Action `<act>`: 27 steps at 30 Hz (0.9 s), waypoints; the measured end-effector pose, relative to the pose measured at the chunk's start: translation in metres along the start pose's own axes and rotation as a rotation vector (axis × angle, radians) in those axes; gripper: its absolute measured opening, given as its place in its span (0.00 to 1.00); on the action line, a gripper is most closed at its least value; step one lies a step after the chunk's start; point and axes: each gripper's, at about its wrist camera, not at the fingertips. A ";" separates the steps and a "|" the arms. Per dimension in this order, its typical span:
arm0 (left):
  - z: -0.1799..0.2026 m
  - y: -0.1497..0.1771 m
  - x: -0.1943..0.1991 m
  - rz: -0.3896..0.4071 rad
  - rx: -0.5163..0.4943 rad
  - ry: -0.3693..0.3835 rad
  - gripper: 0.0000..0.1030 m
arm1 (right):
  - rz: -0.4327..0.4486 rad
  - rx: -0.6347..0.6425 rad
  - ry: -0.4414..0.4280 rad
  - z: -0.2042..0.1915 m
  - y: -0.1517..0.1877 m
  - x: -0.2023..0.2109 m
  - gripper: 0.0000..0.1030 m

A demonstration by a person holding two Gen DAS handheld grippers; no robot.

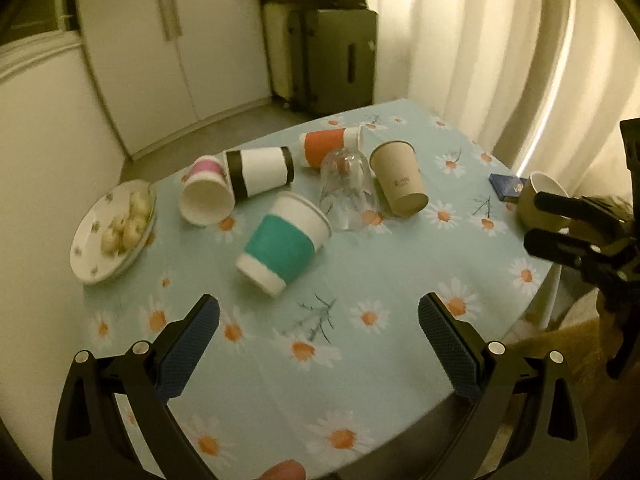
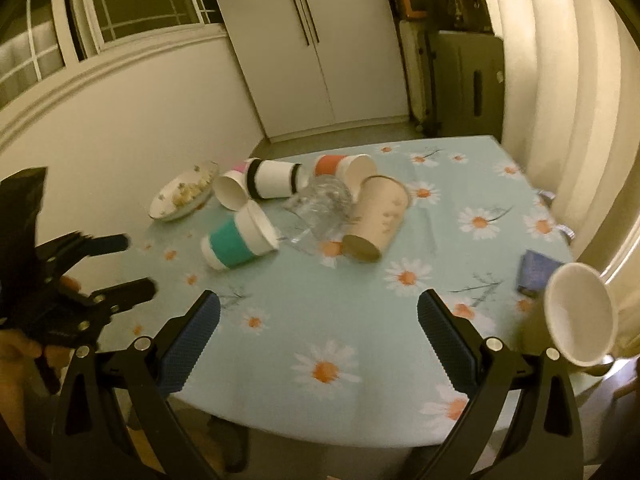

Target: Flip cup upright

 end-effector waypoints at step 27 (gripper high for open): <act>-0.030 -0.060 -0.157 -0.422 -0.330 0.034 0.62 | -0.203 -0.305 -0.240 0.037 -0.016 -0.075 0.81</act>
Point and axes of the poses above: each gripper's, at about its wrist camera, not at the fingertips, and x roughly against the way its jaws point, z to its right, y to its underside, and after that the axes turned 1 degree about x, right-handed
